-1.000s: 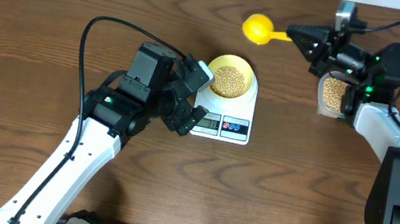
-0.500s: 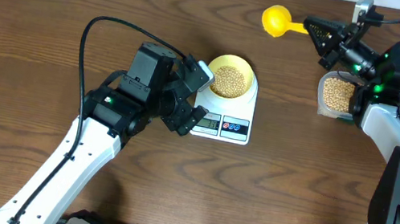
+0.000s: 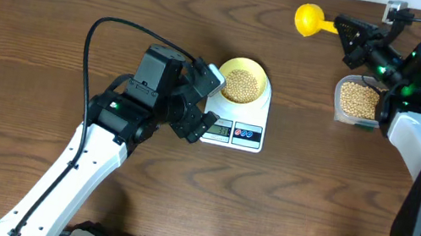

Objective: Scoop item into bowl and weigh 50g on scale

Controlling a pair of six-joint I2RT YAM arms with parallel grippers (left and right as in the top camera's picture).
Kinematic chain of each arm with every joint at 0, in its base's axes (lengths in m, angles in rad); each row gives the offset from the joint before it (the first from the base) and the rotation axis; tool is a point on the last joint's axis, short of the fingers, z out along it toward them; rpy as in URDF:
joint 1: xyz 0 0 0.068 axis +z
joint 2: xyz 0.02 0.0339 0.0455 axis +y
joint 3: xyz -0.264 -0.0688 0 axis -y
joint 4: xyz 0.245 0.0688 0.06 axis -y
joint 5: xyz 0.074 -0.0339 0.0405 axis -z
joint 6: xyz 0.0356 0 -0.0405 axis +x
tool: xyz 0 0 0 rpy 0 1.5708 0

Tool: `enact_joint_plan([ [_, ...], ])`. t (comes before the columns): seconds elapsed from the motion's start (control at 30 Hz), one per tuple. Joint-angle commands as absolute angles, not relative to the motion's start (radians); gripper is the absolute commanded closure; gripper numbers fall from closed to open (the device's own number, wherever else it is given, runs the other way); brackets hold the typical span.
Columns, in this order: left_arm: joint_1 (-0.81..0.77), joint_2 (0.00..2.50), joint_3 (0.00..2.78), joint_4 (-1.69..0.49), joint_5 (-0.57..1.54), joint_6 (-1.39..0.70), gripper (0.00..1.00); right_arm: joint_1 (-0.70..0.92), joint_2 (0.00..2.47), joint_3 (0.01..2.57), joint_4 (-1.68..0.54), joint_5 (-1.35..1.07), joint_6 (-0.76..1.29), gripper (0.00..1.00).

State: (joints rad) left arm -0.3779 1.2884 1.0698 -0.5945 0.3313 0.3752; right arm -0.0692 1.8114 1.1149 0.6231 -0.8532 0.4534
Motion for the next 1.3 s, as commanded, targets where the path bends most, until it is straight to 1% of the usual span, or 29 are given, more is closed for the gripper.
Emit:
enact_joint_plan([
  [0.0,-0.379,1.274,1.063,-0.594,0.331,0.392,0.13,-0.073,1.734,1.116,0.566,-0.785,0.334,0.99],
  [0.17,-0.379,1.274,1.063,-0.594,0.331,0.392,0.13,-0.073,1.662,1.116,0.394,-0.689,0.171,0.99],
  [0.43,-0.379,1.274,1.063,-0.594,0.331,0.392,0.13,-0.073,1.549,1.116,0.109,-0.447,-0.115,0.99],
  [0.53,-0.379,1.274,1.063,-0.594,0.331,0.392,0.13,-0.073,1.527,1.116,0.018,-0.362,-0.187,0.99],
  [0.77,-0.379,1.274,1.063,-0.593,0.331,0.392,0.13,-0.073,1.522,1.116,-0.112,-0.22,-0.226,0.99],
  [1.07,-0.379,1.274,1.063,-0.594,0.331,0.392,0.13,-0.073,1.522,1.116,-0.22,-0.015,-0.339,0.99],
  [1.27,-0.379,1.274,1.063,-0.593,0.331,0.392,0.13,-0.09,1.527,1.116,-0.255,0.001,-0.353,0.99],
])
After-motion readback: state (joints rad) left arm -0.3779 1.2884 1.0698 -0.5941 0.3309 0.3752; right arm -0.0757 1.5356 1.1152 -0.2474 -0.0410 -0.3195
